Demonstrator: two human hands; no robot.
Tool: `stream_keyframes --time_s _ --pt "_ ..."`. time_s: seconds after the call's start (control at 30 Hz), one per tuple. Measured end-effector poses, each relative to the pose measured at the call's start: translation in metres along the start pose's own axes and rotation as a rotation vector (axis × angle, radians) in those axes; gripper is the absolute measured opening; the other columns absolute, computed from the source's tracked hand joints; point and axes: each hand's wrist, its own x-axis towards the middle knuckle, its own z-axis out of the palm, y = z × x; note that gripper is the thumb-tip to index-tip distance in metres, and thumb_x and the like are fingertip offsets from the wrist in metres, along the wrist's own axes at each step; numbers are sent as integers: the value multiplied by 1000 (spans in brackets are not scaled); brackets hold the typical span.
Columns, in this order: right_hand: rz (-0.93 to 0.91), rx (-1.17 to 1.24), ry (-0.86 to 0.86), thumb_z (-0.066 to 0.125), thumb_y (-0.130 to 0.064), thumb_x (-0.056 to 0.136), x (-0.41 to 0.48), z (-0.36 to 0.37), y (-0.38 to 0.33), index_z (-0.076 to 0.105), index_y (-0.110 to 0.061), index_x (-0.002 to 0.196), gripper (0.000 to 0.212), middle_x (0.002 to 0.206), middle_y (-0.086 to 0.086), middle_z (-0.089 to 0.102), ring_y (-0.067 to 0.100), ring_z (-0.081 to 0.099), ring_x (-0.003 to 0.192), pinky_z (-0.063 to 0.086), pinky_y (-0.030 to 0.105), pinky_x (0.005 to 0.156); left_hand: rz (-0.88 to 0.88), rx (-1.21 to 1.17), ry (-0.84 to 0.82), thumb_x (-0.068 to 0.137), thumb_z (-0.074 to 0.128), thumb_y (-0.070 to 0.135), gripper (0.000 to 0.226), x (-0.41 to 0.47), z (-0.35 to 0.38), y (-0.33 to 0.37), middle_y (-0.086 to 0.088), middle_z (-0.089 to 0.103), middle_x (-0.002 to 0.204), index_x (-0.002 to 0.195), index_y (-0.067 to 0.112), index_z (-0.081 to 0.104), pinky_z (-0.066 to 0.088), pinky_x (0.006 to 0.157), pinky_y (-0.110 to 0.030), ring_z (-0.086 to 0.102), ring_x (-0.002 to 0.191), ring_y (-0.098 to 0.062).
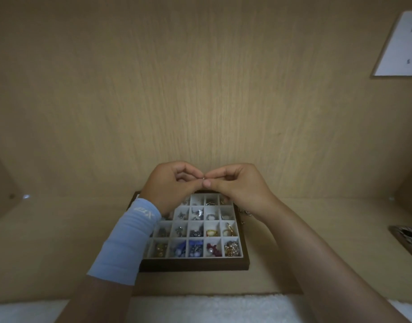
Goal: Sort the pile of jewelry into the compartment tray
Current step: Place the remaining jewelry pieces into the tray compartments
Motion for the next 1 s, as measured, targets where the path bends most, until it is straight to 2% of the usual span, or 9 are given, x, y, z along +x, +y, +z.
stream_keyframes --time_s 0.13,0.27,0.4,0.5,0.6,0.67,0.8,1.0 --pt "-58 -62 -35 77 -15 84 -2 19 5 80 -12 90 7 79 1 77 2 64 57 50 17 55 11 34 -39 74 82 17 10 -11 -18 -11 0 74 72 81 19 75 54 67 -21 67 66 -8" --pt "-84 -166 -9 76 -25 86 -3 35 12 80 -20 87 7 80 -5 77 11 73 76 60 33 73 -8 -9 -107 76 80 8 11 -15 -35 -20 -3 76 77 86 13 77 55 72 -22 72 76 -14" --pt "-106 -262 31 76 -30 86 0 40 12 77 -22 84 8 78 -3 75 12 70 72 58 33 71 -3 -39 -124 81 76 12 11 -11 -40 -31 -3 76 85 90 18 77 56 80 -23 70 84 -14" --pt "-87 -353 60 73 -27 89 7 36 13 75 -26 80 10 77 -4 73 4 65 66 54 29 66 -24 223 -64 87 70 21 14 -8 -46 -53 10 72 98 99 27 74 50 89 -24 64 94 -5" --pt "-72 -461 72 70 -27 92 15 33 12 72 -30 79 13 76 -11 71 -3 61 66 46 20 66 -70 484 -76 91 61 23 24 -8 -58 -72 11 63 119 114 27 68 41 103 -30 53 115 -12" --pt "-66 -581 27 67 -28 94 22 34 9 71 -32 83 12 80 -15 70 -3 62 73 46 20 68 -92 545 -129 93 57 22 30 -8 -64 -78 9 59 127 121 27 65 37 107 -33 48 123 -17" --pt "-75 -771 -154 62 -29 96 34 51 4 71 -30 91 10 88 -14 70 1 64 84 53 28 80 -65 665 -209 95 50 19 39 -8 -69 -80 8 52 136 132 30 56 32 110 -34 40 129 -18" --pt "-201 -1037 -292 60 -30 95 50 83 -1 70 -29 93 10 92 -12 69 7 61 83 48 26 74 -74 611 -216 93 48 12 39 -4 -75 -81 7 54 132 125 30 61 28 108 -26 37 129 -16"
